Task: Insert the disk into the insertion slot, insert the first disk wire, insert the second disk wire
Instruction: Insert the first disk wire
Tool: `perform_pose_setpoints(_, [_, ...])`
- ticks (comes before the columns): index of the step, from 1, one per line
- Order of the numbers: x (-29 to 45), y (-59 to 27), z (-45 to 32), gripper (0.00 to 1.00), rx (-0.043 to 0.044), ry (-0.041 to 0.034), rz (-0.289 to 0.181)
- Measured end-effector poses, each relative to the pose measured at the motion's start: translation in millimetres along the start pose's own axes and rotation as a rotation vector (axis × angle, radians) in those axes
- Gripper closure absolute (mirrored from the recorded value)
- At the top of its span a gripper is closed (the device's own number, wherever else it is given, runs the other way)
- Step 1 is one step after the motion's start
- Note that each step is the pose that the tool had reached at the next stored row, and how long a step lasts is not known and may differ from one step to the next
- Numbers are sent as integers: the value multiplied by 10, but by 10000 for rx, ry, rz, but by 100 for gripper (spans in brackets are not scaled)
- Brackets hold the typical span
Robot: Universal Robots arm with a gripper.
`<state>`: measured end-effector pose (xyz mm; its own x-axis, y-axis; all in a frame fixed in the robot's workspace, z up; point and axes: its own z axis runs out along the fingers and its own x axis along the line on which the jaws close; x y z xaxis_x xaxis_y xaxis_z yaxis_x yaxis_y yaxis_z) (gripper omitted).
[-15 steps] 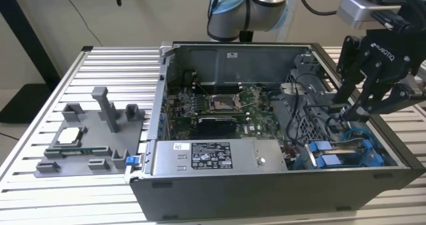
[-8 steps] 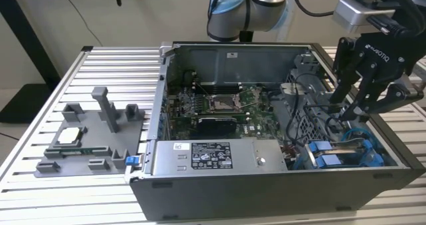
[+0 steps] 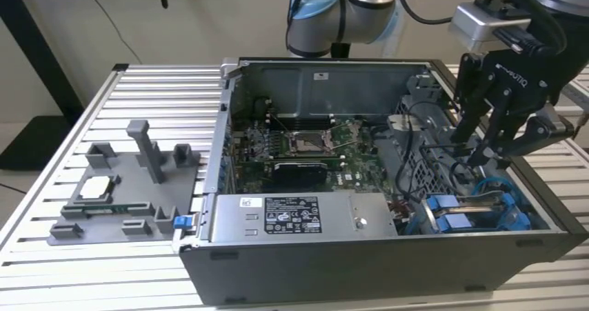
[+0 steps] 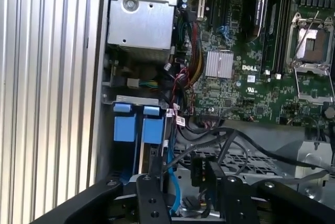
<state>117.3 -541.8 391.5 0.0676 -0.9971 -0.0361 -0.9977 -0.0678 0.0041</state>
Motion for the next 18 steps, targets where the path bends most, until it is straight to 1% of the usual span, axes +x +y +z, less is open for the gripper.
perform_pose_setpoints(3, [-13, 6, 6, 0, 88, 4, -16])
perform_pose_setpoints(8, [-31, 17, 23, 0, 277, 12, -36])
perform_pose_setpoints(13, [-36, 50, 26, 0, 315, 9, -39])
perform_pose_setpoints(15, [-37, 51, 28, 0, 338, -26, -40])
perform_pose_setpoints(17, [-37, 51, 30, 0, 357, -94, -38])
perform_pose_setpoints(18, [-37, 51, 31, 0, 358, -96, -38])
